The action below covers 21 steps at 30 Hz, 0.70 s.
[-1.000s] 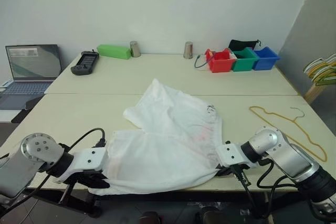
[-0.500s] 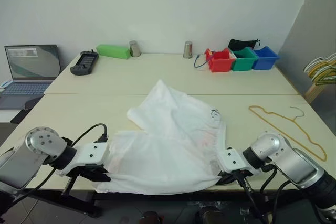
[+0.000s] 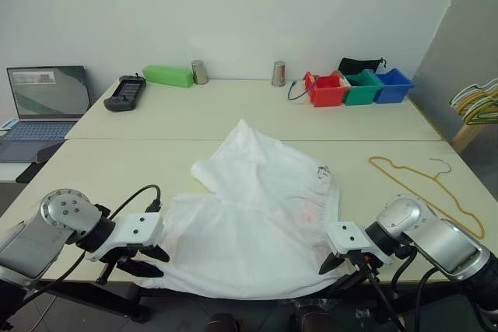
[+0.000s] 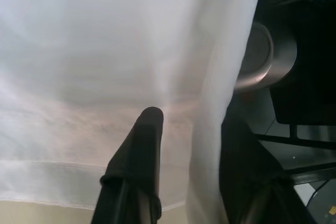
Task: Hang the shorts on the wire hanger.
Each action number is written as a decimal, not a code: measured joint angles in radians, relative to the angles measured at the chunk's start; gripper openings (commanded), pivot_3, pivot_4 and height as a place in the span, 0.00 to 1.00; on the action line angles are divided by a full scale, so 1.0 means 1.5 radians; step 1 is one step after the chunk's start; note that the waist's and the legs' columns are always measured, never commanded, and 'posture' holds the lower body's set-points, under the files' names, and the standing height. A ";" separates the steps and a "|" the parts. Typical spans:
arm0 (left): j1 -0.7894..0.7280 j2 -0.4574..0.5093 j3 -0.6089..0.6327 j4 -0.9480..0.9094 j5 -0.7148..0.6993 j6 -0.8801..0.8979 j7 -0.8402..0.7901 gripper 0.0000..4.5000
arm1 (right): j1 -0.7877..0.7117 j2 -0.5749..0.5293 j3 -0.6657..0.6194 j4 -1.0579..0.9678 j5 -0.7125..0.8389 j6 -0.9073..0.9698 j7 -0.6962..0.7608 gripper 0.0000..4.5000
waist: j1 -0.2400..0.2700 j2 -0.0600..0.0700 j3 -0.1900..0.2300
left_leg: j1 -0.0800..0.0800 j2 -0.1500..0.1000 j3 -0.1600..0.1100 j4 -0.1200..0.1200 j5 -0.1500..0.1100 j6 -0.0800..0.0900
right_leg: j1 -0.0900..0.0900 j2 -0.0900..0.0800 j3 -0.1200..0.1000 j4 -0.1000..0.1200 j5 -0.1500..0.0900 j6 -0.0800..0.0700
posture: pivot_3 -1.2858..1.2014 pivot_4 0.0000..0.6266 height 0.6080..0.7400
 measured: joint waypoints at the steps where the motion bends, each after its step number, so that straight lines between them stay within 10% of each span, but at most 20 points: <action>1: 0.000 0.000 0.000 0.000 0.000 -0.002 -0.001 0.55 | 0.000 -0.002 0.000 -0.003 0.002 0.000 0.000 0.66 | 0.000 0.000 0.000 | 0.000 0.000 0.000 0.000 0.000 0.000 | 0.000 0.000 0.000 0.000 0.000 0.000 | 0.50 0.03 1.00; 8: -0.001 0.000 -0.001 -0.001 -0.012 -0.003 -0.028 0.86 | -0.021 -0.043 -0.016 -0.021 0.034 0.005 0.004 0.99 | -0.007 0.000 0.000 | -0.001 0.000 0.000 0.000 0.000 0.000 | -0.001 0.000 0.000 0.000 0.000 0.001 | 0.49 0.01 1.00; 15: -0.054 0.042 0.037 -0.106 -0.172 0.122 -0.035 0.99 | -0.067 -0.046 -0.091 -0.062 0.108 0.097 -0.027 1.00 | -0.014 -0.001 0.000 | -0.001 0.000 0.000 0.000 0.000 0.000 | -0.001 0.000 0.000 -0.001 0.002 0.003 | 0.49 0.01 1.00; 21: -0.271 -0.237 0.017 -0.057 -0.181 0.228 0.185 0.99 | -0.058 -0.032 -0.221 -0.020 0.124 0.199 -0.178 1.00 | -0.012 0.000 -0.002 | -0.004 -0.001 0.000 0.003 0.000 -0.001 | 0.003 0.001 0.001 -0.005 0.005 0.009 | 0.45 0.03 1.00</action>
